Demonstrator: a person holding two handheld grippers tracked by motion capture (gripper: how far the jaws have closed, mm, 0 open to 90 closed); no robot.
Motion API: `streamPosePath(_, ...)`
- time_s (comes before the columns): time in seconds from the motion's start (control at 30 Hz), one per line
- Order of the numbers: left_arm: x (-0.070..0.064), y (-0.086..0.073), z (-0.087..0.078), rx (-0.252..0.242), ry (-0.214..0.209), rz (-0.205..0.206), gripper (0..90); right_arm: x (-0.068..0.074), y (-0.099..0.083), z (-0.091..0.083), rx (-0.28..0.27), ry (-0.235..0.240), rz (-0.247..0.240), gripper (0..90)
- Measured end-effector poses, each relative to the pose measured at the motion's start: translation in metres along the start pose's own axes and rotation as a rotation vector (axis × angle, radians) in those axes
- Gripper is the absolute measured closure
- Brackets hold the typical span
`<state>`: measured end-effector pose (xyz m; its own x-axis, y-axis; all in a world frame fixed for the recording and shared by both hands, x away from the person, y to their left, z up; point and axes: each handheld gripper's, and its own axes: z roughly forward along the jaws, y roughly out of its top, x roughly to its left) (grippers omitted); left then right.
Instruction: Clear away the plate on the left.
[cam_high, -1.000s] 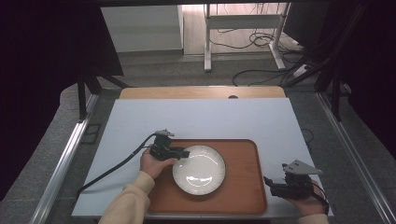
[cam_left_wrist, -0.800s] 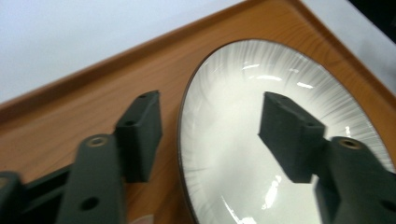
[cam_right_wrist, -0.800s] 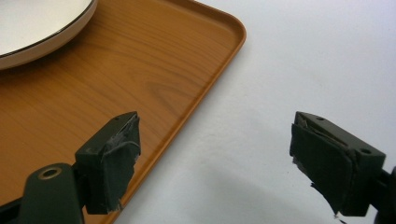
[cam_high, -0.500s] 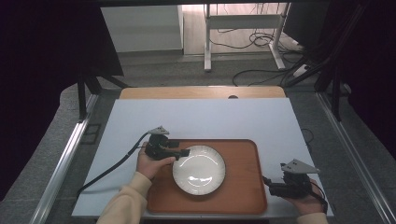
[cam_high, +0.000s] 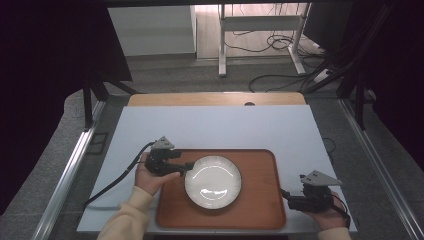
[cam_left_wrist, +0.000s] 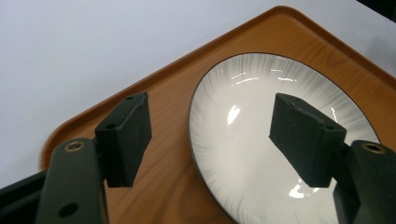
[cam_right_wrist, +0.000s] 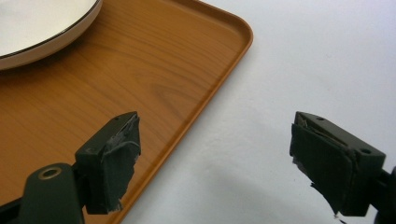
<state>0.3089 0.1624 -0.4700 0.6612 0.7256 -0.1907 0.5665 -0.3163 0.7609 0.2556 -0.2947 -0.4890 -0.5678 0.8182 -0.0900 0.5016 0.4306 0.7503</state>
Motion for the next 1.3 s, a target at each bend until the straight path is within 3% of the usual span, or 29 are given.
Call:
streamPosePath(0.07,-0.001,-0.002,-0.008,0.002,0.020,0.022,27.6,0.000,0.000,0.000,0.001,0.002,0.001,16.7)
streamPosePath(0.17,0.000,-0.007,-0.019,-0.016,0.012,0.003,27.4,0.000,0.000,0.000,0.000,0.003,-0.001,16.7)
streamPosePath(0.3,0.001,-0.013,-0.047,-0.042,0.043,0.002,26.2,0.001,0.001,0.000,0.001,0.005,-0.004,16.7)
streamPosePath(0.33,0.001,-0.013,-0.047,-0.042,0.043,0.002,26.0,0.001,0.001,0.000,0.001,0.005,-0.004,16.7)
streamPosePath(0.37,0.002,-0.016,-0.056,-0.056,0.057,-0.012,25.9,0.002,0.001,0.001,0.002,0.006,-0.002,16.7)
streamPosePath(0.53,0.009,-0.032,-0.071,-0.057,0.113,-0.044,25.9,0.002,0.000,0.001,0.005,0.008,-0.005,16.7)
streamPosePath(0.57,0.011,-0.037,-0.075,-0.055,0.140,-0.041,25.8,0.002,0.000,0.001,0.004,0.008,-0.005,16.7)
streamPosePath(0.67,0.012,-0.044,-0.080,-0.064,0.132,-0.061,25.9,0.002,0.000,0.001,0.005,0.010,-0.005,16.7)
streamPosePath(0.73,0.010,-0.049,-0.084,-0.054,0.165,-0.043,25.2,0.002,0.000,0.001,0.003,0.011,-0.005,16.7)
streamPosePath(0.9,0.012,-0.061,-0.088,-0.043,0.154,-0.065,23.7,0.002,0.000,0.001,0.005,0.013,-0.006,16.7)
streamPosePath(1.3,0.012,-0.060,-0.084,-0.052,0.137,-0.061,21.1,0.002,-0.001,0.001,-0.001,0.012,-0.009,16.6)
